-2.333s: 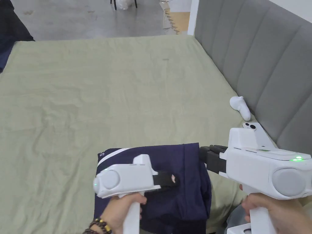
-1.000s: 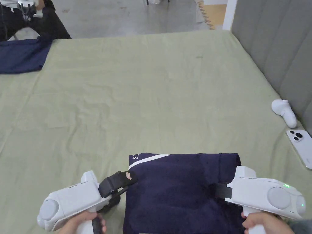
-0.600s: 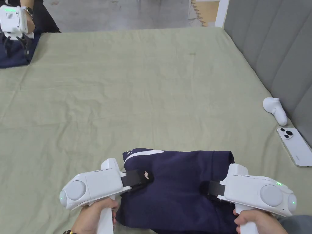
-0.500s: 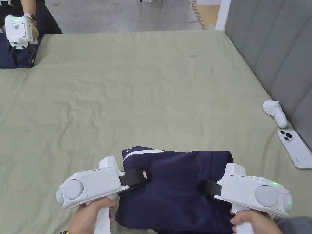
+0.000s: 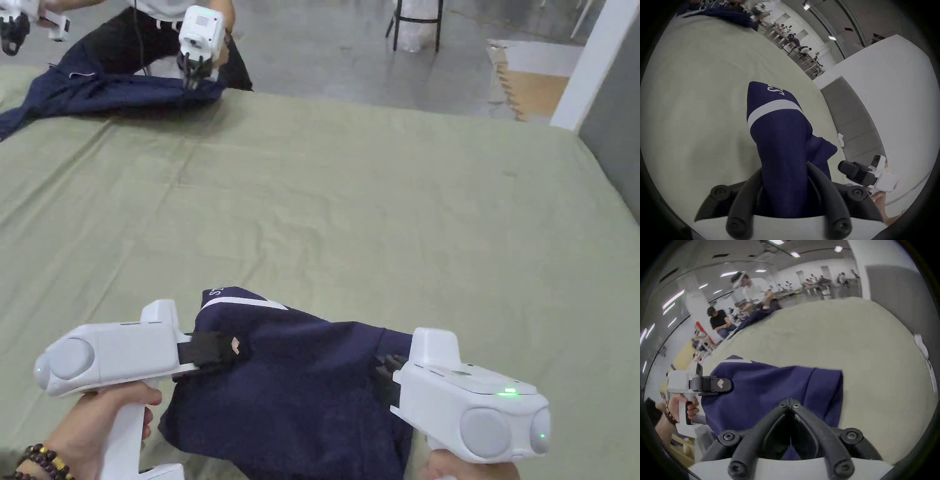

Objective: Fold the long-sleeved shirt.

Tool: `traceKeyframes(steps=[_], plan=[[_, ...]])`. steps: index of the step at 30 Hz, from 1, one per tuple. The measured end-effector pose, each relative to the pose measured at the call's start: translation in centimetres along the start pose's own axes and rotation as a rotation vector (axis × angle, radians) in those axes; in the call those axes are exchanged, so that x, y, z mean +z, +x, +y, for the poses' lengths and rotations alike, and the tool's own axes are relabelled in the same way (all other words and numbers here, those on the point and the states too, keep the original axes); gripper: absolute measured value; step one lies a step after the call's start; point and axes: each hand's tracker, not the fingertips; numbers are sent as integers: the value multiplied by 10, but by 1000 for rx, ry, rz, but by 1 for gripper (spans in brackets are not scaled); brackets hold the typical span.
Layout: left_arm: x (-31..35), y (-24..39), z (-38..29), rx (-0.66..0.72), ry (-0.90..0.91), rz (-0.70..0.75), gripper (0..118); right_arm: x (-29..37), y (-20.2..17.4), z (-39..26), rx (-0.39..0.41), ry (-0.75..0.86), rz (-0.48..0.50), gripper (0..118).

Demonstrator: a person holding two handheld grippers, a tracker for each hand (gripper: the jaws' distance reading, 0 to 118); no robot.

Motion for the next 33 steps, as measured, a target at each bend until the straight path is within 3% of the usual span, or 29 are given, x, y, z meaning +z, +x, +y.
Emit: traceKeyframes(steps=[5, 9, 14, 17, 18, 23, 24, 25, 26, 27, 28, 29, 33], plan=[[82, -81, 57, 6, 63, 70, 21, -63, -104, 25, 171, 52, 85, 0], [135, -144, 94, 30, 123, 152, 21, -117, -183, 38, 253, 84, 190, 0], [166, -192, 117, 112, 144, 209, 27, -160, -247, 51, 334, 72, 254, 0], [167, -191, 117, 24, 166, 339, 103, -174, -262, 60, 333, 76, 271, 0], [166, -187, 116, -30, 161, 385, 109, -176, -265, 62, 331, 80, 273, 0], [189, -173, 112, -42, 283, 518, 104, -150, -253, 73, 347, 122, 292, 0], [189, -150, 112, -55, 314, 562, 86, -139, -247, 76, 345, 133, 288, 0], [191, -135, 112, -71, 341, 517, 63, -129, -240, 80, 341, 146, 284, 0], [195, -117, 113, -90, 371, 479, 32, -117, -231, 85, 336, 159, 283, 0], [197, -95, 112, -120, 397, 449, 23, -101, -222, 90, 330, 179, 287, 0], [195, -75, 112, -153, 414, 433, 23, -85, -211, 96, 322, 206, 282, 0], [192, -49, 110, -195, 436, 434, 7, -68, -201, 102, 316, 240, 265, 0], [175, 60, 91, -396, 472, 266, 4, 15, -144, 129, 276, 361, 159, 0]])
